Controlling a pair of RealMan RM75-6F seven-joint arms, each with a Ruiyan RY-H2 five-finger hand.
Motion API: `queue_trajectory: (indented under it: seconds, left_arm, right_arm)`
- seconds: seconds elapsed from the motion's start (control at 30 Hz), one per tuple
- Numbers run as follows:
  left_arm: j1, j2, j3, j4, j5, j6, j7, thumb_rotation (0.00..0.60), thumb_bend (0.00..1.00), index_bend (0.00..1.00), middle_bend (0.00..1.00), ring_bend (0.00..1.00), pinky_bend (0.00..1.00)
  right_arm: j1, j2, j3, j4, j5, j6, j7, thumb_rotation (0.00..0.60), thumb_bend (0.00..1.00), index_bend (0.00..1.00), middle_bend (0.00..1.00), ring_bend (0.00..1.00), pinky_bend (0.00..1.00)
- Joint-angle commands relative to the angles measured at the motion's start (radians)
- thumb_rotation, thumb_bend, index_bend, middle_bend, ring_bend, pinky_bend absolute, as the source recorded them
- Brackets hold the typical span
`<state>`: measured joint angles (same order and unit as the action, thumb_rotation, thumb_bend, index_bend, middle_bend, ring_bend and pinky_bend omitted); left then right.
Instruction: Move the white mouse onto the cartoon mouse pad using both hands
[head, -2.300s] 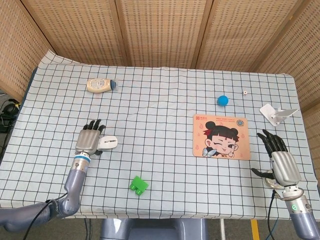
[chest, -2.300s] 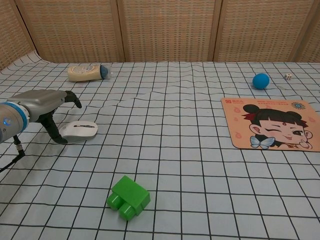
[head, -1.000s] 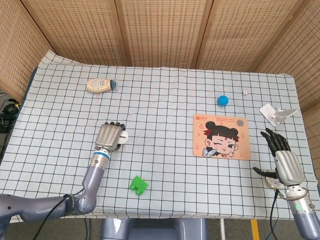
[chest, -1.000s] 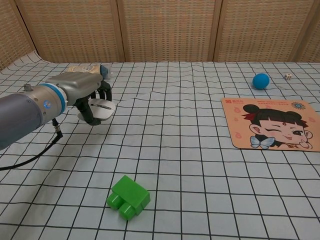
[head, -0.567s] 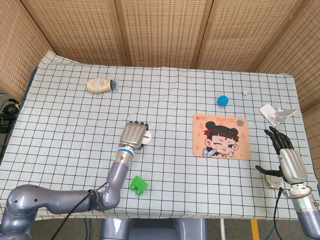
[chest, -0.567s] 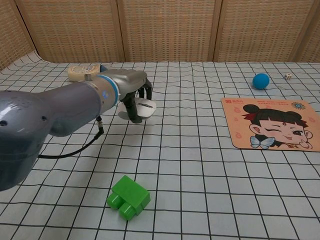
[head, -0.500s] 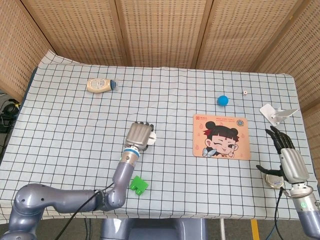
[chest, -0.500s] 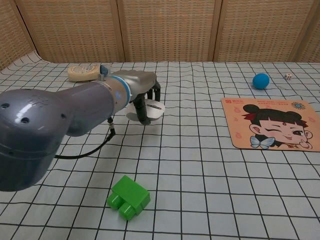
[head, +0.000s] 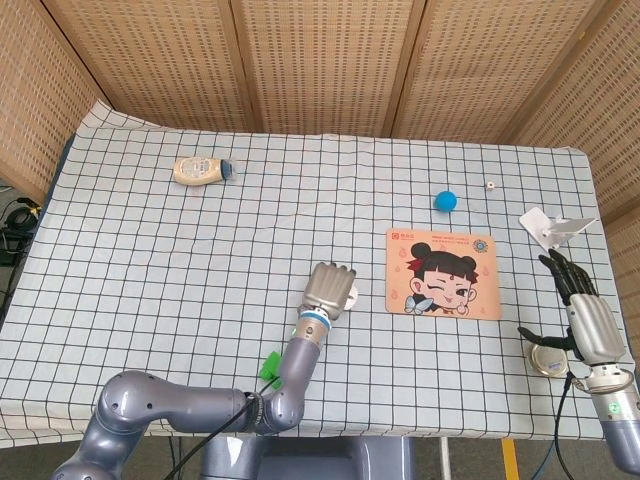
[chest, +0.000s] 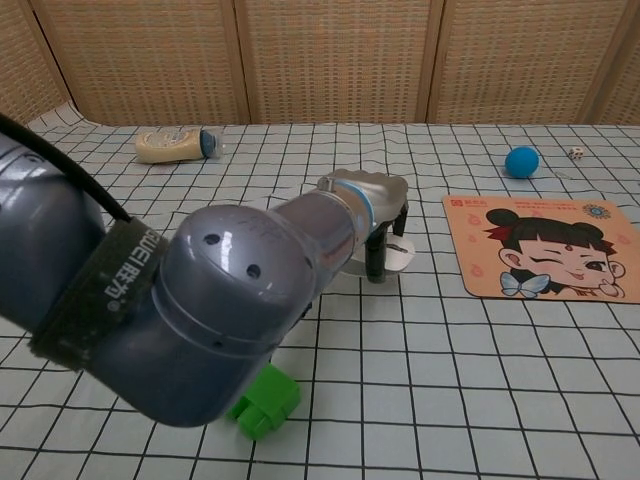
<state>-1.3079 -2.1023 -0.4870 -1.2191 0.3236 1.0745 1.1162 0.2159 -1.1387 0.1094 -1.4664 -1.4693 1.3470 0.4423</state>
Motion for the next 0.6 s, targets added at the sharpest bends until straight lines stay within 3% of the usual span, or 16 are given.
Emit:
queue_trajectory:
  seconds: [0.03,0.27,0.37,0.43,0.53,0.6]
  left_arm:
    - [-0.020,-0.024,-0.009,0.027,-0.003,-0.017,-0.014,0.600,0.55,0.56,0.32,0.30,0.38]
    - [-0.057,-0.079,-0.022,0.107,0.027,-0.053,-0.065,0.600,0.54,0.53,0.30,0.29,0.37]
    - [-0.053,-0.077,-0.019,0.102,0.036,-0.075,-0.083,0.600,0.48,0.36,0.12,0.14,0.25]
    - [-0.044,-0.068,-0.014,0.088,0.041,-0.083,-0.097,0.600,0.36,0.22,0.01,0.02,0.11]
    - [-0.024,-0.045,-0.005,0.058,0.046,-0.084,-0.115,0.600,0.25,0.10,0.00,0.00,0.01]
    - [-0.005,-0.021,0.002,0.028,0.046,-0.082,-0.126,0.600,0.22,0.06,0.00,0.00,0.00]
  right_arm:
    - [0.000,-0.001,-0.001,0.000,-0.002,0.001,-0.003,0.600,0.14,0.00,0.00,0.00,0.00]
    - [-0.003,0.001,0.000,-0.004,-0.005,0.008,-0.003,0.600,0.14,0.00,0.00,0.00,0.00]
    - [-0.003,0.001,0.001,-0.002,-0.002,0.008,-0.003,0.600,0.14,0.00,0.00,0.00,0.00]
    - [-0.003,0.000,0.001,-0.002,-0.002,0.008,-0.005,0.600,0.14,0.00,0.00,0.00,0.00]
    - [-0.003,-0.001,0.000,-0.003,-0.004,0.010,-0.014,0.600,0.14,0.00,0.00,0.00,0.00]
    - [-0.004,-0.002,-0.001,-0.006,-0.005,0.012,-0.022,0.600,0.14,0.00,0.00,0.00,0.00]
